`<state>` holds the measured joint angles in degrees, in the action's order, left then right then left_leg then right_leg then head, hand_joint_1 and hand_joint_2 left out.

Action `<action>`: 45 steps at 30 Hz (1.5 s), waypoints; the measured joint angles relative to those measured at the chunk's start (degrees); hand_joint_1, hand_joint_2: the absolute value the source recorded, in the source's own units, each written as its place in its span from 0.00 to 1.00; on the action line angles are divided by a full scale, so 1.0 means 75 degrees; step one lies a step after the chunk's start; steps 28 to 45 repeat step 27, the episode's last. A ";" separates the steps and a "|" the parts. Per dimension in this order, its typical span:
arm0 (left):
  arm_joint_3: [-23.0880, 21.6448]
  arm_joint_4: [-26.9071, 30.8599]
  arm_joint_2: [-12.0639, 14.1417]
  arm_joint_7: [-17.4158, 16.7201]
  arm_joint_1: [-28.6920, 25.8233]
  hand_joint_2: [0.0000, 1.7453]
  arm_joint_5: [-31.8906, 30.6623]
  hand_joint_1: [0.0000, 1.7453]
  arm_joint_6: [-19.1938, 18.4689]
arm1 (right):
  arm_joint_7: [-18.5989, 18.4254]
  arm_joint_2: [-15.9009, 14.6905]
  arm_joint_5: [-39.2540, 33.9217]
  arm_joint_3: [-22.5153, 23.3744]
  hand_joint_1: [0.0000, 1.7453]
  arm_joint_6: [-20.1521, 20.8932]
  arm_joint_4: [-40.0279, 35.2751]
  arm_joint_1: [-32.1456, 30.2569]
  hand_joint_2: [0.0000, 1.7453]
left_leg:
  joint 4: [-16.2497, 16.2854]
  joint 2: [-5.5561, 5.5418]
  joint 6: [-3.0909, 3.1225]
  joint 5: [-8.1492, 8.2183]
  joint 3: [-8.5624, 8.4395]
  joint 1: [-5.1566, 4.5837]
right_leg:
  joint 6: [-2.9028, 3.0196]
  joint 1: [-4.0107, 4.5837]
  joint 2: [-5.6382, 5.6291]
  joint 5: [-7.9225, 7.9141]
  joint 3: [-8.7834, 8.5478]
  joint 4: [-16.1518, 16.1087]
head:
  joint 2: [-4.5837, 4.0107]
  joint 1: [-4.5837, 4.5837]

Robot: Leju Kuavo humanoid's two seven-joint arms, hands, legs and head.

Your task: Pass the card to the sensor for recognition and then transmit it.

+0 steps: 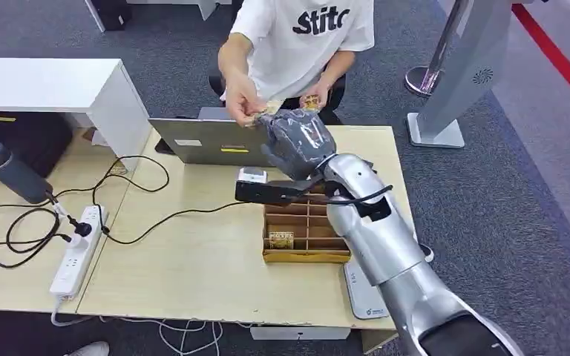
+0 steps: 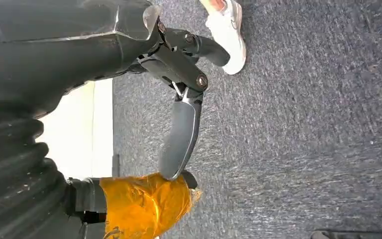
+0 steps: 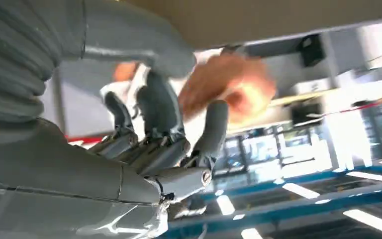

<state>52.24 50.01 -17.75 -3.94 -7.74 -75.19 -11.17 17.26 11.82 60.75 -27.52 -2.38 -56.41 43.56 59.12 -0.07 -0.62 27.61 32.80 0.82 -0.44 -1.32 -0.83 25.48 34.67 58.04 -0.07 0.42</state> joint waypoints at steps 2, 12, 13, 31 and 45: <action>0.0050 -0.0018 0.0003 0.0012 0.0005 1.00 -0.0032 0.00 0.0000 | 0.0129 0.0000 -0.0313 0.0000 0.00 0.0097 -0.0003 -0.0020 1.00 | 0.0000 0.0004 0.0000 0.0000 -0.0004 0.0000 | 0.0000 0.0000 -0.0006 0.0000 0.0003 0.0000 | 0.0000 -0.0003; 0.0216 -0.0076 0.0003 0.0059 0.0003 1.00 -0.0056 0.00 -0.0017 | 0.0867 -0.0285 -0.2568 0.0572 0.00 0.0598 0.0122 -0.0171 1.00 | 0.0005 0.0010 0.0000 0.0000 -0.0005 -0.0002 | -0.0001 0.0000 -0.0012 -0.0002 0.0006 -0.0005 | 0.0000 0.0000; 0.0225 -0.0082 0.0003 0.0064 0.0002 1.00 -0.0044 0.00 -0.0015 | 0.1001 -0.0347 -0.2990 0.0756 0.00 0.0656 0.0190 -0.0213 1.00 | 0.0007 0.0007 0.0000 0.0000 -0.0006 -0.0002 | -0.0002 0.0000 -0.0010 -0.0003 0.0005 -0.0008 | 0.0000 0.0000; 0.0134 -0.0152 0.0003 -0.0352 0.0016 1.00 0.0682 0.00 0.0204 | 0.1720 -0.1633 -0.7173 0.7063 0.00 0.1615 0.2402 -0.1430 1.00 | 0.0014 -0.0040 0.0032 0.0021 0.0001 -0.0006 | -0.0020 -0.0003 0.0039 0.0008 -0.0017 -0.0021 | 0.0000 0.0000; 0.0134 -0.0152 0.0003 -0.0352 0.0016 1.00 0.0682 0.00 0.0204 | 0.1720 -0.1633 -0.7173 0.7063 0.00 0.1615 0.2402 -0.1430 1.00 | 0.0014 -0.0040 0.0032 0.0021 0.0001 -0.0006 | -0.0020 -0.0003 0.0039 0.0008 -0.0017 -0.0021 | 0.0000 0.0000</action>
